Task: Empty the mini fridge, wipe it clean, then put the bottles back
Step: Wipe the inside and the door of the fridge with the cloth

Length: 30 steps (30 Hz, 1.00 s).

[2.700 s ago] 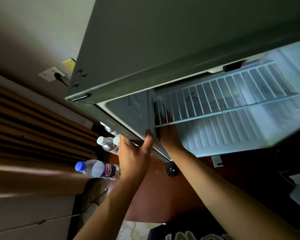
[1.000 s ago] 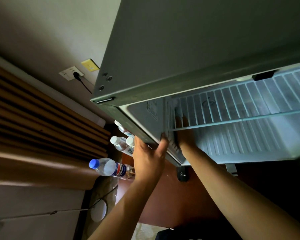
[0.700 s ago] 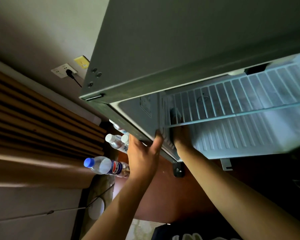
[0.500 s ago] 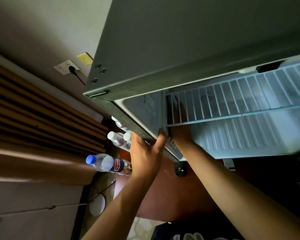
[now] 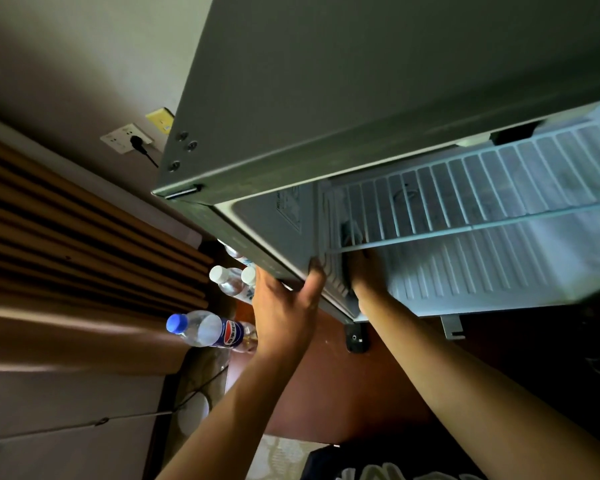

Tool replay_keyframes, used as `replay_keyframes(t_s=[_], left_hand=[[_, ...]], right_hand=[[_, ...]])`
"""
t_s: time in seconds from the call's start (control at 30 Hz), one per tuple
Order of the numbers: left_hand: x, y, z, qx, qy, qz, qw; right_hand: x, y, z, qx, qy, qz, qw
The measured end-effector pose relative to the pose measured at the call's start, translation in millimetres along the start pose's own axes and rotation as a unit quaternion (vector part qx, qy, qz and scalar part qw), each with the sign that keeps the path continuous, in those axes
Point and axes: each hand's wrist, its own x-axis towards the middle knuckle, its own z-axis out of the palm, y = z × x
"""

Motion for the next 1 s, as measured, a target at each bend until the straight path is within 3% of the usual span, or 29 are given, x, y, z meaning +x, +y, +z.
replay_keyframes(t_s=[0.03, 0.1, 0.23, 0.3, 0.37, 0.43, 0.6, 0.77, 0.87, 1.0], left_hand=[[1, -1, 0, 0.041, -0.017, 0.004, 0.999], [2, -8, -3, 0.021, -0.012, -0.01, 1.0], [1, 3, -4, -0.031, 0.018, -0.004, 0.999], [1, 1, -4, -0.024, 0.012, 0.006, 1.0], [2, -1, -4, -0.014, -0.003, 0.016, 1.0], [2, -3, -3, -0.018, 0.0, 0.011, 1.0], [0, 2, -4, -0.04, 0.015, -0.009, 0.999], [1, 2, -2, -0.038, 0.021, -0.013, 0.999], [1, 3, -2, -0.041, 0.018, -0.006, 0.999], [2, 0, -3, -0.033, -0.007, 0.006, 0.999]], right_hand=[[0, -2, 0, 0.026, 0.003, -0.006, 1.0], [-2, -8, 3, 0.062, 0.001, -0.044, 0.997], [-10, -20, 5, -0.012, -0.052, -0.129, 0.99], [-11, -22, 5, -0.058, -0.082, -0.12, 0.988], [-6, -22, 6, 0.001, -0.071, -0.135, 0.988], [1, -23, 7, 0.041, -0.061, -0.126, 0.989], [11, -17, 6, 0.008, -0.107, -0.056, 0.993], [5, -2, 2, 0.106, -0.034, 0.016, 0.994], [-2, -12, 5, 0.152, -0.015, -0.024, 0.988], [-12, -31, 10, 0.09, -0.05, -0.133, 0.986]])
